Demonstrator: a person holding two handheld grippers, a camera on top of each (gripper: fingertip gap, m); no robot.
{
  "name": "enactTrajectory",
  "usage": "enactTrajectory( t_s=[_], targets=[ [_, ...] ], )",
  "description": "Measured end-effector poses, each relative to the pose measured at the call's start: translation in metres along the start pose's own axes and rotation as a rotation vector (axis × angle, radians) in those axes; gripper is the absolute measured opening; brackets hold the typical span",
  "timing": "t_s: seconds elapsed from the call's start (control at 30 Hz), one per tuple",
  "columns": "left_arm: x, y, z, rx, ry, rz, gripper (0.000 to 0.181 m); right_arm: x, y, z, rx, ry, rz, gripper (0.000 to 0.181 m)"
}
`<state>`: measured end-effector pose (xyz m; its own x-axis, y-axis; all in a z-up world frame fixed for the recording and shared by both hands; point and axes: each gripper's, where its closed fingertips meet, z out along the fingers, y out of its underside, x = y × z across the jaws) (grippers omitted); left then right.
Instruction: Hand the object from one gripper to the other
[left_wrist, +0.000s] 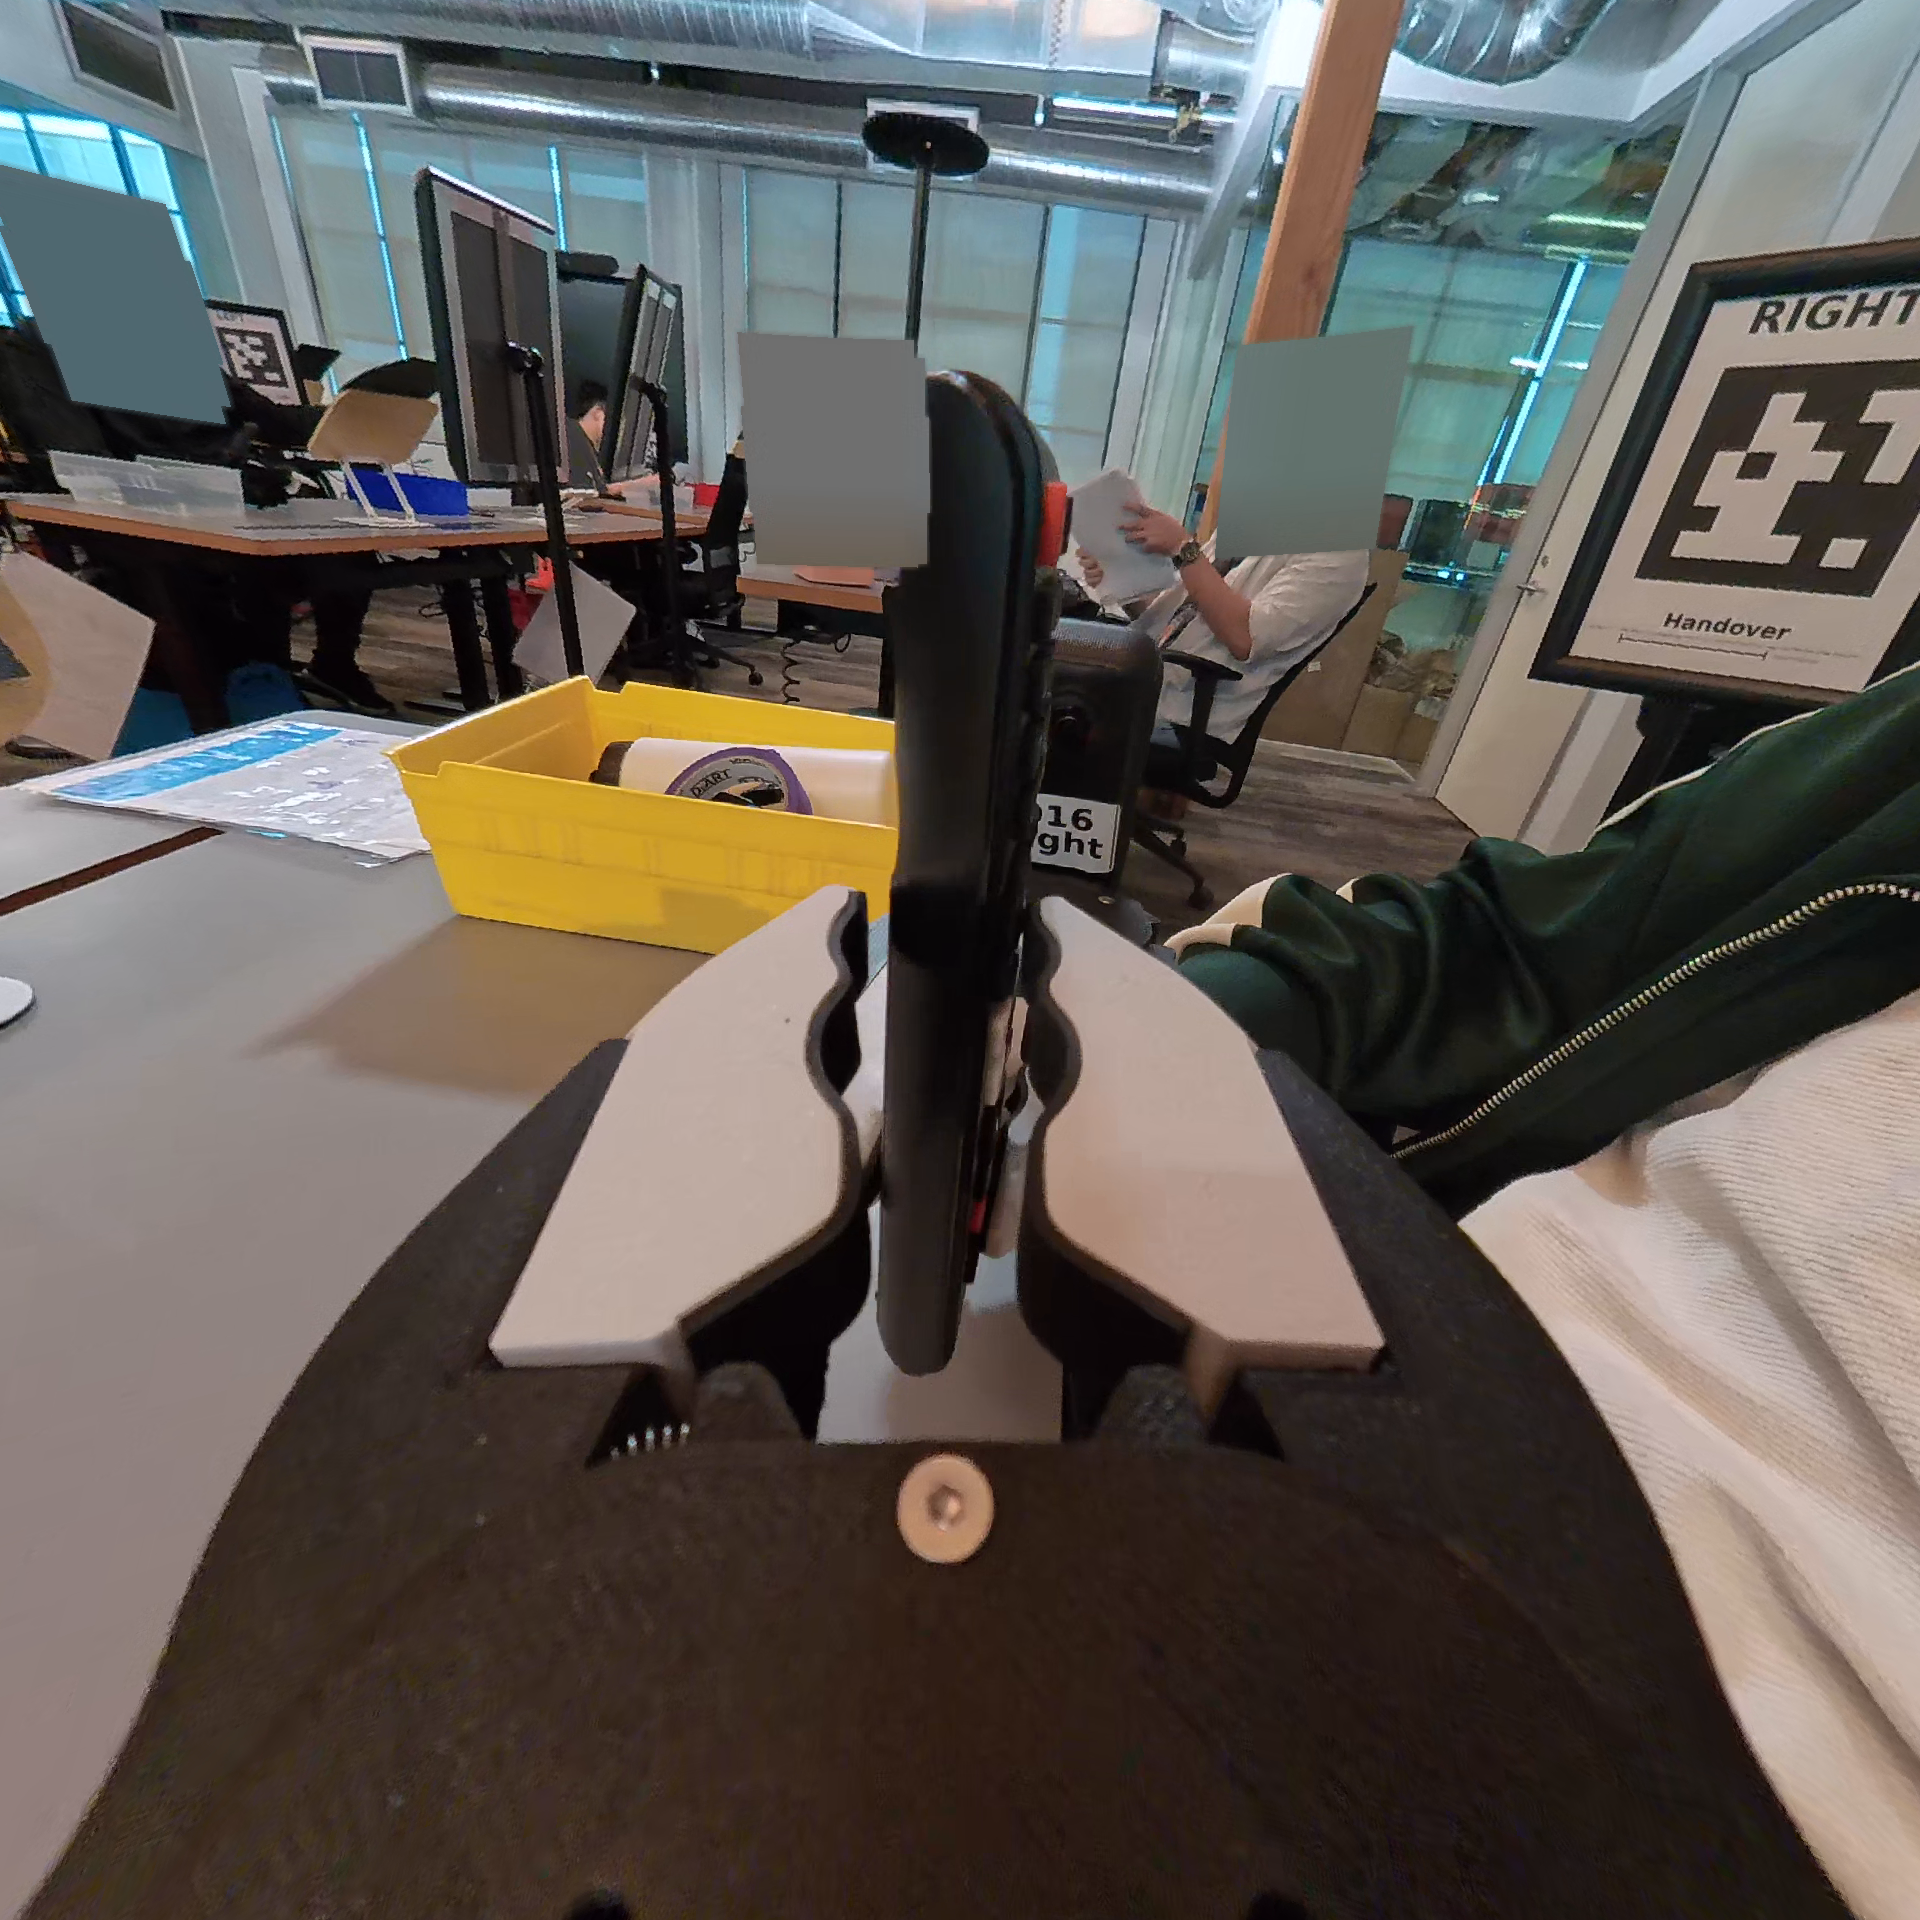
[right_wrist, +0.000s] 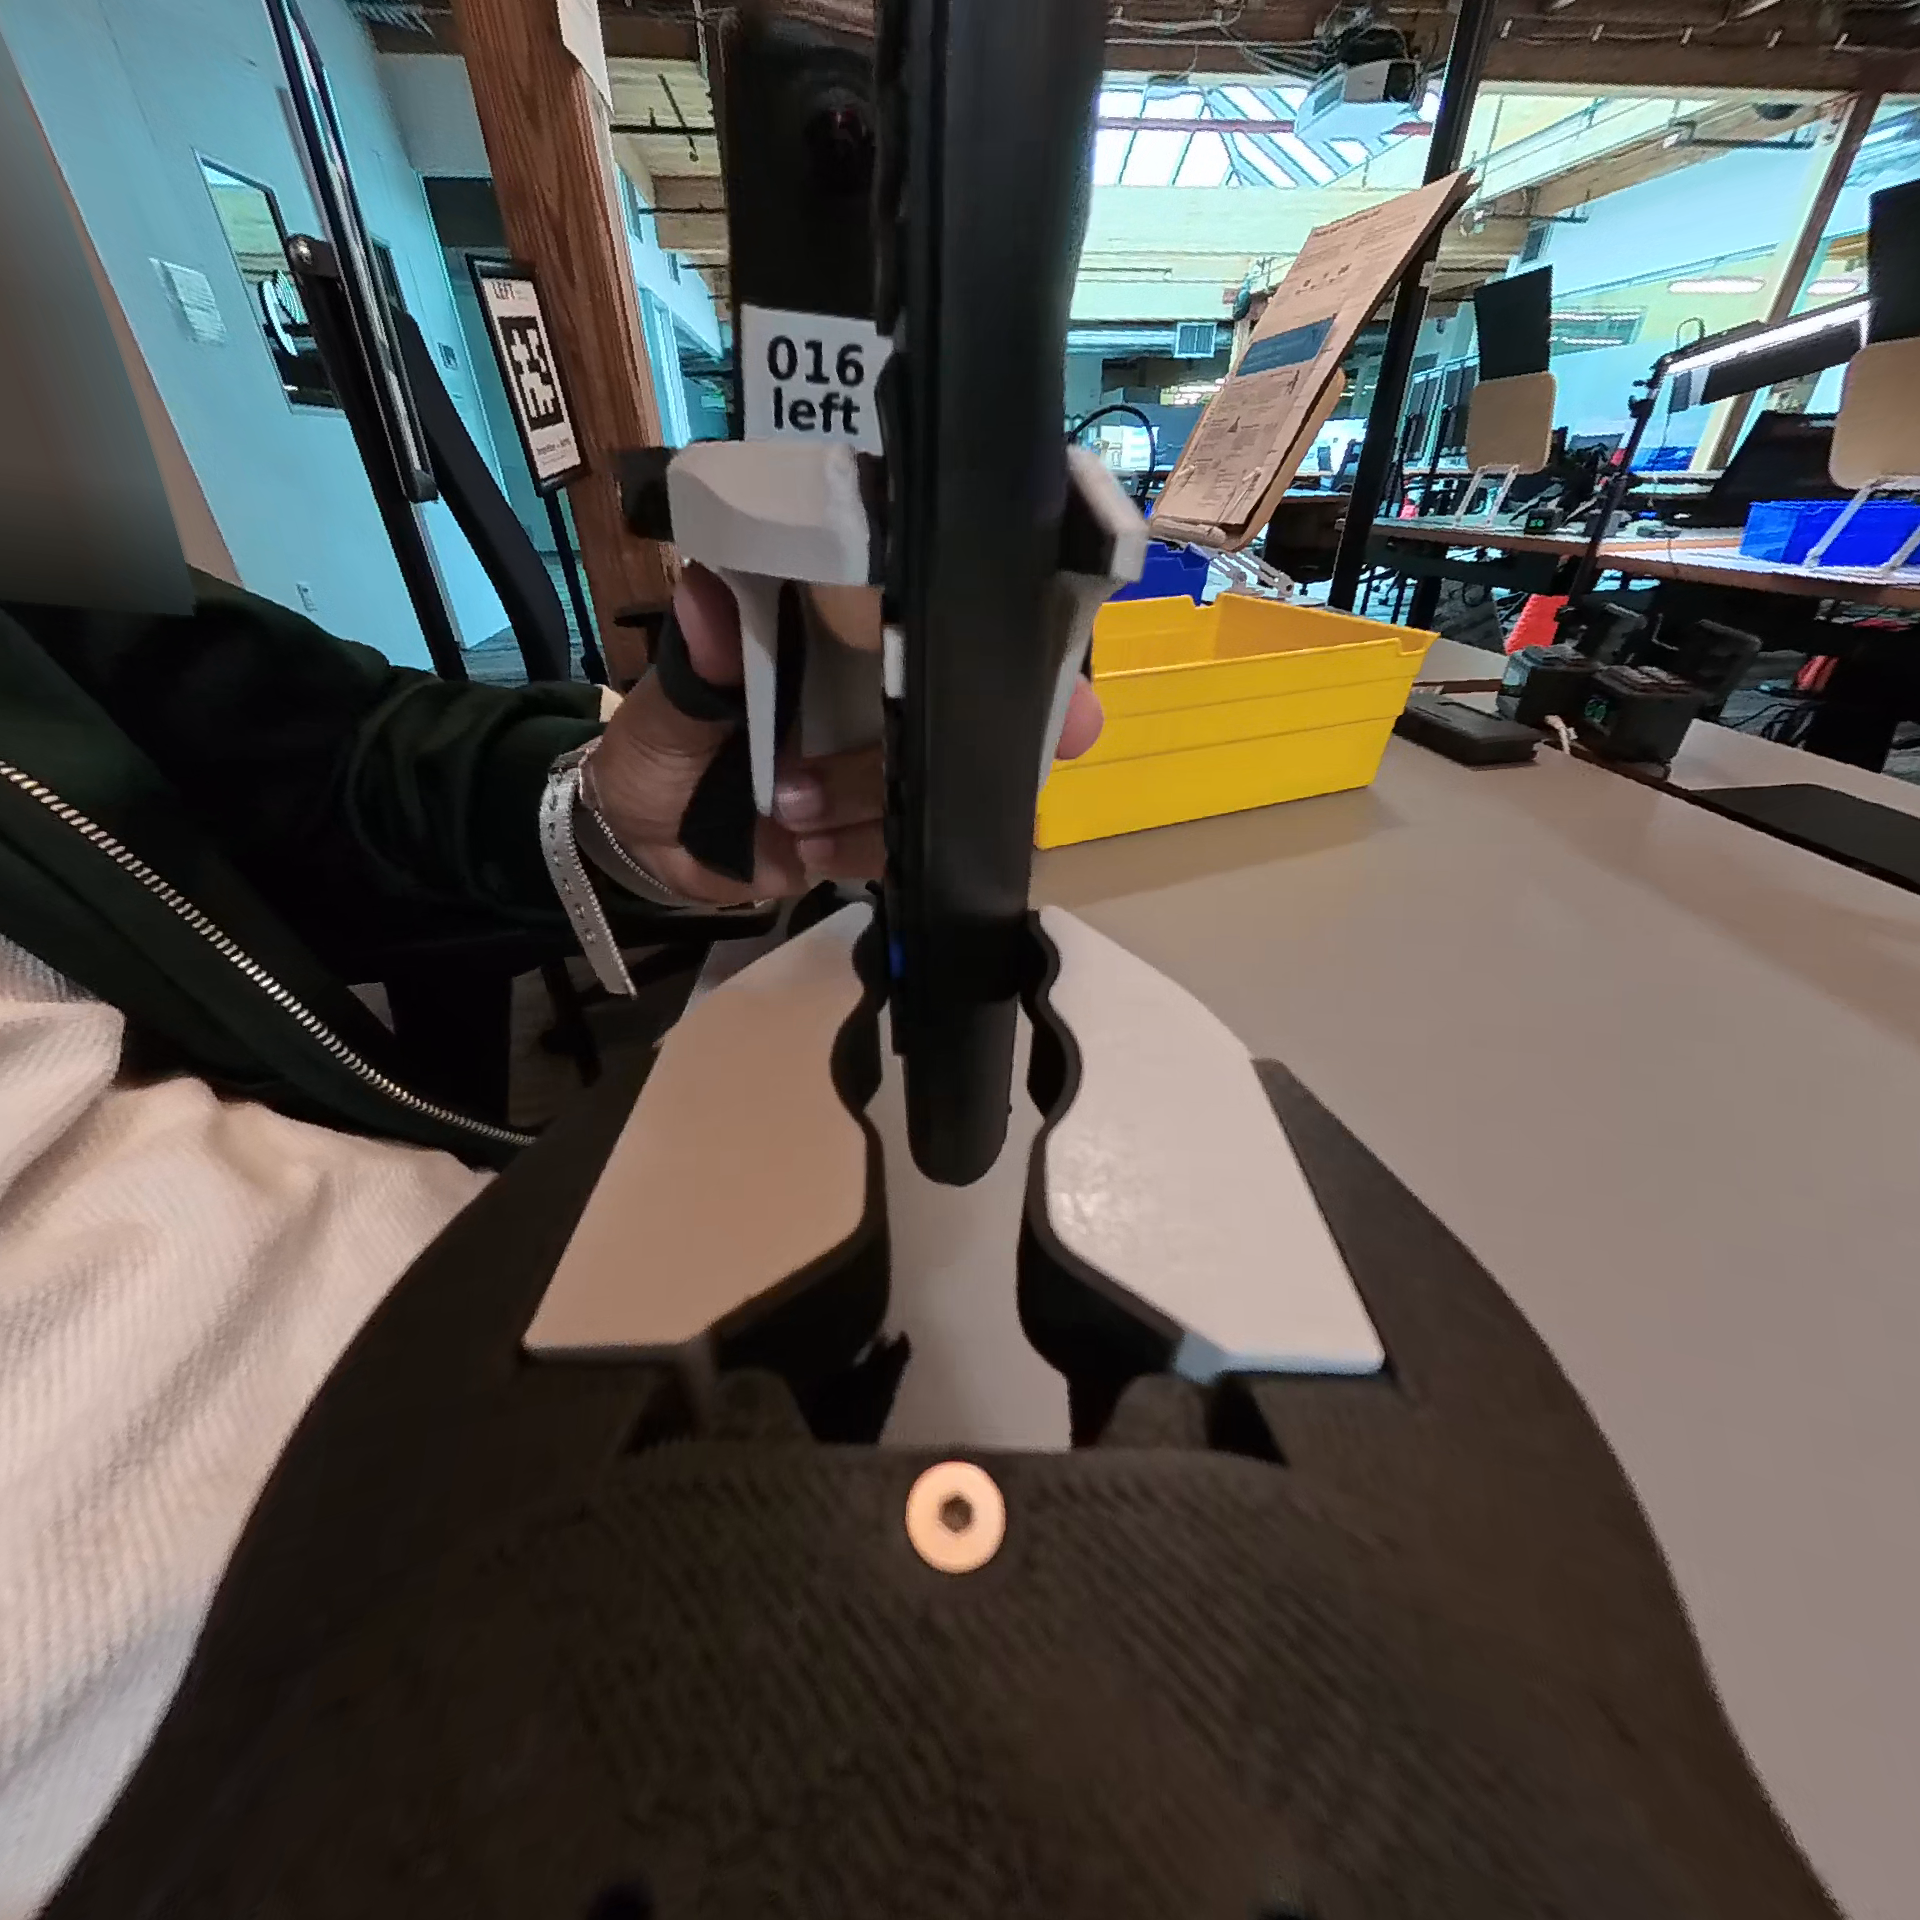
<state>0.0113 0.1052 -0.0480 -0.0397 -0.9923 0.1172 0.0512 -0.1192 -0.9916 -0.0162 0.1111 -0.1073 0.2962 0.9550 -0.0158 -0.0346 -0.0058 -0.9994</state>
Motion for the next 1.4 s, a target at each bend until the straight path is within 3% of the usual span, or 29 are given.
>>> enactTrajectory(
  t_s=[0.4, 0.63, 1.4],
  targets=[
    [-0.013, 0.013, -0.006, 0.030, 0.036, -0.056, 0.047, 0.018, -0.003, -0.021, -0.015, 0.025, 0.006, 0.024],
    [-0.019, 0.035, -0.001, -0.054, 0.006, 0.004, 0.047, 0.028, 0.001, -0.028, -0.030, 0.036, 0.039, 0.024],
    [0.002, 0.034, 0.005, -0.022, 0.126, -0.059, 0.044, 0.006, 0.010, -0.011, -0.054, -0.047, 0.063, 0.024]
  ],
)
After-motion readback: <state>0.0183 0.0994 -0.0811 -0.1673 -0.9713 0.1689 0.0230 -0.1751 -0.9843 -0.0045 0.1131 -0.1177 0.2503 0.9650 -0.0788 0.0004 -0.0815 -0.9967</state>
